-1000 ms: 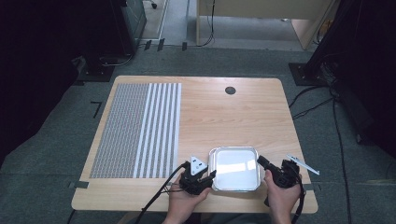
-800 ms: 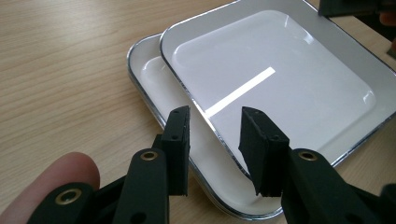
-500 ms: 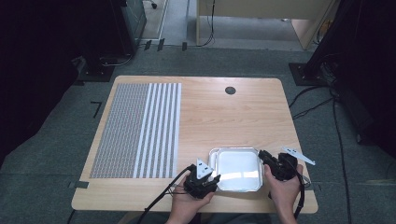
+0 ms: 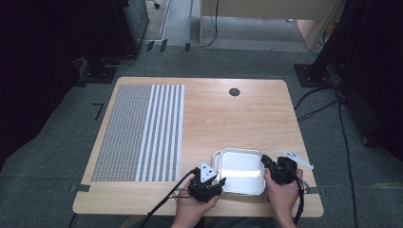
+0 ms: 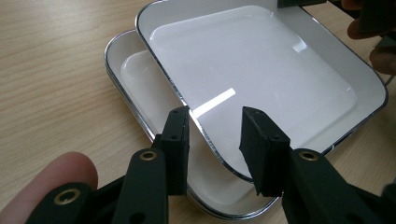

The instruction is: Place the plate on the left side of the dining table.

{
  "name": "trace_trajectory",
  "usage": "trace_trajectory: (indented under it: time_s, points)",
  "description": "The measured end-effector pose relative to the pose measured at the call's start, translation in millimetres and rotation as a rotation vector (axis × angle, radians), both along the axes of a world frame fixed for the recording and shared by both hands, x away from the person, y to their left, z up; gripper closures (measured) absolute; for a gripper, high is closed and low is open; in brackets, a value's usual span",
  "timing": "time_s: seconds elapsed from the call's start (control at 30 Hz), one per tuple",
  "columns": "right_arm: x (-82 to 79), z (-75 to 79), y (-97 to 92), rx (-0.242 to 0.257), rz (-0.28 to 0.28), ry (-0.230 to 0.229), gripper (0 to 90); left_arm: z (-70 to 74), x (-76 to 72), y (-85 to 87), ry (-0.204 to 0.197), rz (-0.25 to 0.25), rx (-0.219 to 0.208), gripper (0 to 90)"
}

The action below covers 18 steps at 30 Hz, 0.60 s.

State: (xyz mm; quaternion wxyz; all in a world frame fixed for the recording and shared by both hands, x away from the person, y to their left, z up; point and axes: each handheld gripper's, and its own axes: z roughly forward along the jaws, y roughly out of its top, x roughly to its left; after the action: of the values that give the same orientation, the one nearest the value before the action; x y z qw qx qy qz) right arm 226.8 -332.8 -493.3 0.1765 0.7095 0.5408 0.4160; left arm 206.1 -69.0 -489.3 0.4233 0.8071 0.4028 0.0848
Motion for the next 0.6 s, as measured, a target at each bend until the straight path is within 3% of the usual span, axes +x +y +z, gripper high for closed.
trace_trajectory:
  time_s: [0.27,0.47,0.6]
  points:
    - [-1.3,-2.1,-0.9,0.019,-0.013,-0.002,89.4,-0.8,-0.8,-0.3,0.018,0.035,-0.007,64.4]
    - [-2.6,-2.3,0.0,0.018,-0.027,-0.004,89.4,-4.6,-3.8,0.1,0.063,0.082,-0.038,67.1]
    - [-2.8,-3.5,-4.1,0.07,-0.033,-0.001,89.0,-5.9,-6.9,-3.3,0.066,0.078,-0.031,67.9]
